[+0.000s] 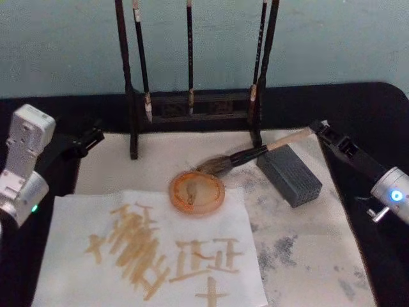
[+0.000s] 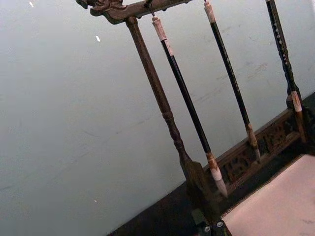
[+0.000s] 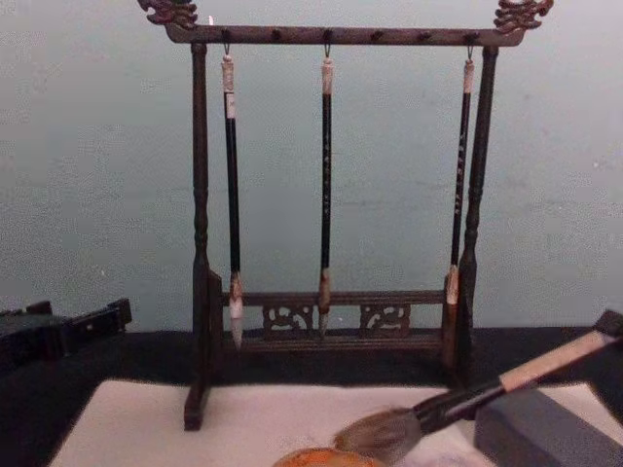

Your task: Pick up the brush from the inkstone, write on the paper, then place the brush back to its original position.

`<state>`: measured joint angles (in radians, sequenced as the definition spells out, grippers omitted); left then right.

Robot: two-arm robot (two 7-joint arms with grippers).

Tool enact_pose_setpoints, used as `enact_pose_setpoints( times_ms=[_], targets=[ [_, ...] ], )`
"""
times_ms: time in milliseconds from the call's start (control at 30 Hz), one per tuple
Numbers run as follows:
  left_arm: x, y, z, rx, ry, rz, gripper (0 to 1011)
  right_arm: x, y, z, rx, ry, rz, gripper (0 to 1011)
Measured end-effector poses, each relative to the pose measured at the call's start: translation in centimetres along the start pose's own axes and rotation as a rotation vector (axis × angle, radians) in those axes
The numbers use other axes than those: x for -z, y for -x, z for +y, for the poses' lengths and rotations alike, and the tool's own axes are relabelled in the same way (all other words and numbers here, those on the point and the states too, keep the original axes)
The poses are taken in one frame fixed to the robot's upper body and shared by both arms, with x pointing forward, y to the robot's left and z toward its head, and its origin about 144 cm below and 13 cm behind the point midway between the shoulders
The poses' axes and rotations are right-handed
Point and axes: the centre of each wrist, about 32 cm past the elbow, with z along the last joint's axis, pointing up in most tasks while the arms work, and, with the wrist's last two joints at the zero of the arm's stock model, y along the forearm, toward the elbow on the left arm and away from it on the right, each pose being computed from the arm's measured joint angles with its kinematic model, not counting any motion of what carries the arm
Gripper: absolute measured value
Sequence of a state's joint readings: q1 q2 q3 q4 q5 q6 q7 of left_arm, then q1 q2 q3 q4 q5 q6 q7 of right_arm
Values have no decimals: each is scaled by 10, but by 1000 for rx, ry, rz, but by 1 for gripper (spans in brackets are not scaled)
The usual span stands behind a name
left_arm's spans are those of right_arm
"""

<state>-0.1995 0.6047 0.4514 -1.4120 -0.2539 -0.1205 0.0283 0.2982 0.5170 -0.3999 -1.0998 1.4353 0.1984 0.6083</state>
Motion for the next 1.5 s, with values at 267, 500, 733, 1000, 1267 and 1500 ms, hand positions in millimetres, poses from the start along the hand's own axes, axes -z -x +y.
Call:
enact_pose_setpoints(
  times_ms=[267,500,733,1000,1267,1500],
  targets=[
    [0,0,0,0,0,0,1002,-5,4,-6,-28,-28,5,173],
    [0,0,0,0,0,0,1002,-8,10,-10,-55,-44,2,173],
    [0,0,0,0,0,0,1002,-12,23,-13,-87,-38,-46,173],
    [0,0,0,0,0,0,1002,-14,45,-17,-114,16,-161,173],
    [0,0,0,0,0,0,1002,-11,70,-21,-155,73,-262,173],
    [0,0,0,0,0,0,1002,-4,93,-23,-182,145,-368,173]
  ],
)
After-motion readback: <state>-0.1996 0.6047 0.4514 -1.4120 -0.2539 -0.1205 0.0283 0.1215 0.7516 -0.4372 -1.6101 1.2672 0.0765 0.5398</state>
